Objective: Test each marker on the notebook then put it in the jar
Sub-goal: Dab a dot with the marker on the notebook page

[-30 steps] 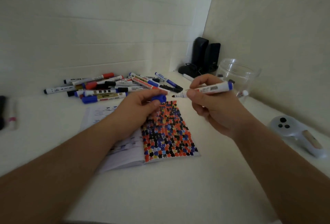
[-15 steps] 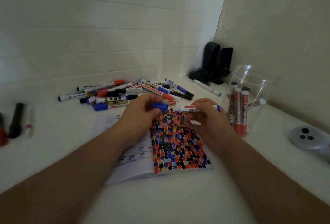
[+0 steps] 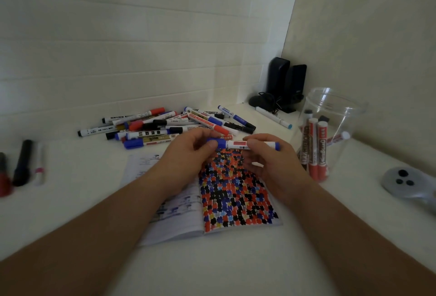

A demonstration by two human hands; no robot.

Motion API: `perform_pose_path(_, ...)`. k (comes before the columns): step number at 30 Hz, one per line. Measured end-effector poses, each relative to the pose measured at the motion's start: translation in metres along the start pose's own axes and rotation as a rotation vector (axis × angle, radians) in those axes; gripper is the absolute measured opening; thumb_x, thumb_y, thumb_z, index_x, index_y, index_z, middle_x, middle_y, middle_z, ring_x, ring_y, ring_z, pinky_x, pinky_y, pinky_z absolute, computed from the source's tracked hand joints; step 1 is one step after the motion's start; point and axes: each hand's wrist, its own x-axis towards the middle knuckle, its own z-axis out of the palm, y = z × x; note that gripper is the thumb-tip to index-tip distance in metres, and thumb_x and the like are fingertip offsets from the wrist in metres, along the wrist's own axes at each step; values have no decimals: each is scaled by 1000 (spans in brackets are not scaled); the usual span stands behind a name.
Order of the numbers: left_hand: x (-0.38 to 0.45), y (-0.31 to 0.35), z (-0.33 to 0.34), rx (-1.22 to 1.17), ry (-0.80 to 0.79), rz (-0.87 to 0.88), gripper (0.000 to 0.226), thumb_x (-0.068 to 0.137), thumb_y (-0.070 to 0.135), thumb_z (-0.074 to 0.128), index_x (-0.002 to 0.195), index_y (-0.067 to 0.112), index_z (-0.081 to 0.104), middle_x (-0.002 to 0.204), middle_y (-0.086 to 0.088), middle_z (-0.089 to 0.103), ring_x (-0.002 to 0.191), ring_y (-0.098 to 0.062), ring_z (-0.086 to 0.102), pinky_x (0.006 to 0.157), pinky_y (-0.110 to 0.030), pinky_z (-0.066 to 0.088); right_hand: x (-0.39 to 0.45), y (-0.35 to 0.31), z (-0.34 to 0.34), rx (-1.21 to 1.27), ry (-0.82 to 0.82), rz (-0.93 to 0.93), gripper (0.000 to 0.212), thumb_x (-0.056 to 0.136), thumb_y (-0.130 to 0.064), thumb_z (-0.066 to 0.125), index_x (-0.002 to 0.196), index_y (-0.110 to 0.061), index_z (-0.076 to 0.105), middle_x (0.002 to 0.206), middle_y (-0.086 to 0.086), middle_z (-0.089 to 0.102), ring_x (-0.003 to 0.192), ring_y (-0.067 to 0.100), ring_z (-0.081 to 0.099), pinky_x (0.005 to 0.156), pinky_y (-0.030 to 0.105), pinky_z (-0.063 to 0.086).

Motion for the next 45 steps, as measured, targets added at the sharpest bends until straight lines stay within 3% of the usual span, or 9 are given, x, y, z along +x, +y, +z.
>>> perform_pose_path(6,-3,3,-2,-111,-10,7,32,110,36,40,106,20,67,72,3,63,64,-10,55,58,-21,49,-2,4,-3,-326,-31,-177,9,96,-22,73,104,-26,75,91,-4,76,81,13,70,77,32,62)
perform_pose_path(15,-4,0,0,-29,-27,54,36,109,44,34,103,22,62,66,3,49,58,-11,41,58,-36,39,-5,5,-1,-578,-111,-252,11,104,-32,61,109,-39,67,108,-13,71,95,-4,67,70,7,50)
perform_pose_path(19,-3,-1,-1,13,-33,59,38,109,46,32,102,29,65,65,5,49,59,-10,43,61,-38,40,-5,6,1,-558,-102,-270,12,104,-29,61,108,-38,67,108,-14,71,98,-2,65,76,11,51)
perform_pose_path(23,-3,2,1,82,39,80,37,110,44,30,101,28,63,70,7,51,62,-8,45,64,-32,40,-6,6,7,-537,-82,-293,14,104,-28,61,104,-39,68,107,-15,70,102,6,65,89,32,56)
perform_pose_path(28,-2,5,5,118,104,138,34,109,47,29,95,31,56,74,3,51,65,-12,44,63,-36,41,-10,2,14,-517,-54,-307,14,105,-22,60,105,-34,66,100,-10,68,84,12,62,69,27,54)
perform_pose_path(35,-7,12,2,37,40,271,31,108,46,31,94,37,57,69,1,48,58,-9,40,55,-30,39,-22,-15,14,-510,-51,-307,11,103,-20,62,105,-29,70,90,-4,67,71,5,56,65,27,53)
perform_pose_path(41,-9,3,-5,169,-110,288,41,104,51,25,103,37,64,76,5,61,66,-10,53,67,-33,47,-48,-79,9,-650,1,-436,15,96,-33,72,97,-26,59,83,6,70,60,18,60,53,28,54)
perform_pose_path(43,-9,-3,-5,309,-181,312,41,103,55,26,118,45,63,83,13,64,79,-2,59,77,-33,51,-58,-115,-5,-640,106,-571,18,95,-30,74,96,-20,59,80,7,68,67,30,63,57,35,56)
perform_pose_path(45,-7,-8,-4,382,-229,300,44,103,58,30,136,47,55,102,18,66,97,-1,61,92,-36,53,-62,-153,-29,-619,241,-681,17,96,-26,74,96,-18,60,75,2,66,61,21,60,56,30,53)
